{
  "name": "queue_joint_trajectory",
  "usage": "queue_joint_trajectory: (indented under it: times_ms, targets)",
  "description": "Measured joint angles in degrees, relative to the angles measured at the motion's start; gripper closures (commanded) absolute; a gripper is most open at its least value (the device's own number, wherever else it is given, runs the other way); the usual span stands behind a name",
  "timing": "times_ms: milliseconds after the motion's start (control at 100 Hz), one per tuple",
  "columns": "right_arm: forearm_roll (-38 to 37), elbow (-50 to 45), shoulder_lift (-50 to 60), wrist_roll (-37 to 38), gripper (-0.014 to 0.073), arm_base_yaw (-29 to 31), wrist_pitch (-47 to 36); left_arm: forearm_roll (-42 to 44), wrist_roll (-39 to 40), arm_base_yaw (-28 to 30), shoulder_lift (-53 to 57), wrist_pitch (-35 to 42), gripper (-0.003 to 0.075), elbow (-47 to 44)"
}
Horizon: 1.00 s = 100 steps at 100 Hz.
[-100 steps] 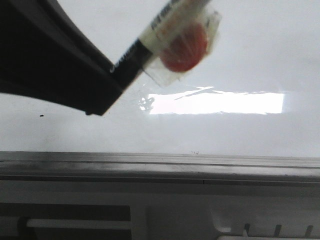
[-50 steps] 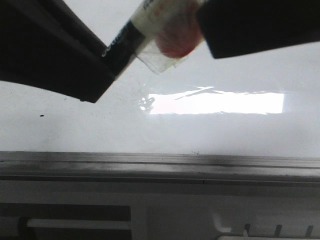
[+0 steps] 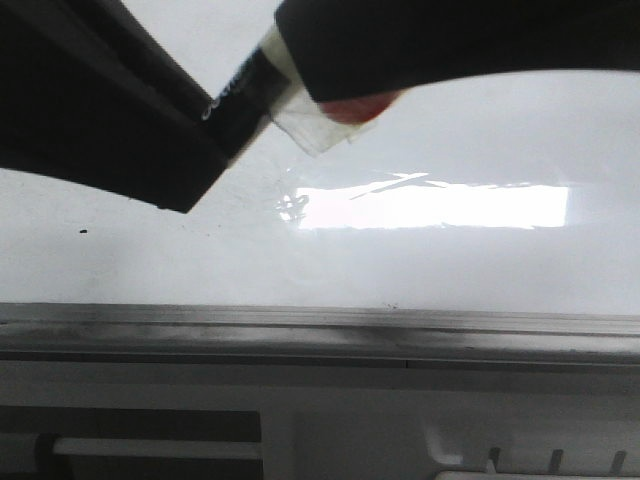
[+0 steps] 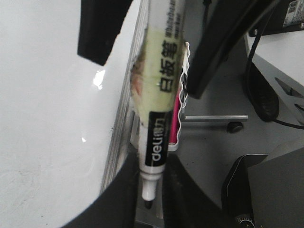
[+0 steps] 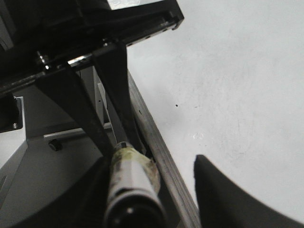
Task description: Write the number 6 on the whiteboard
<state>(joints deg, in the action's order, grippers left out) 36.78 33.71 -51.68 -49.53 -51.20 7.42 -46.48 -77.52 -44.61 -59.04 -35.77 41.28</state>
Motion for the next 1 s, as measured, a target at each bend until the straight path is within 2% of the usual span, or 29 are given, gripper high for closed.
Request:
queue_joint_trajectory:
  times_ms: [130, 330, 400, 470, 480, 490, 570, 640, 820, 1000]
  targets:
    - [0.1, 0.0, -0.1, -0.1, 0.0667, -0.1, 0.4, 0.3, 0.0, 0.0, 0.0, 0.5, 0.0739, 0.0]
    - [0.2, 0.0, -0.1, -0.1, 0.0665, -0.1, 0.5, 0.6, -0.2, 0.0, 0.0, 1.4, 0.0718, 0.0]
    - [0.2, 0.0, -0.1, -0.2, 0.0665, -0.1, 0.0, 0.3, -0.2, 0.0, 0.0, 2.2, 0.0635, 0.0]
    - [0.2, 0.0, -0.1, -0.2, 0.0665, -0.1, -0.7, -0.3, -0.2, 0.0, 0.0, 3.1, 0.0498, 0.0]
    - [0.2, 0.0, -0.1, -0.2, 0.0665, -0.1, -0.7, -0.3, -0.2, 0.0, 0.0, 3.2, 0.0452, 0.0]
    - [0.2, 0.0, -0.1, -0.2, 0.0665, -0.1, -0.8, -0.5, -0.2, 0.0, 0.0, 3.4, 0.0452, 0.0]
    - [0.2, 0.0, -0.1, -0.2, 0.0665, -0.1, -1.1, -2.4, -0.2, 0.0, 0.0, 3.9, 0.0289, 0.0]
    - [0.2, 0.0, -0.1, -0.2, 0.0665, -0.1, -1.2, -3.4, -0.2, 0.0, 0.6, 4.0, 0.0227, 0.0]
    - [0.2, -1.0, 0.9, -0.2, 0.0645, -0.1, -2.3, -3.8, 1.0, 0.3, 5.3, 4.0, 0.023, 0.0]
    - [0.2, -6.5, 6.4, -0.2, 0.0645, 0.1, -6.1, -3.3, 7.4, 5.1, 14.6, 5.0, 0.0339, -3.3]
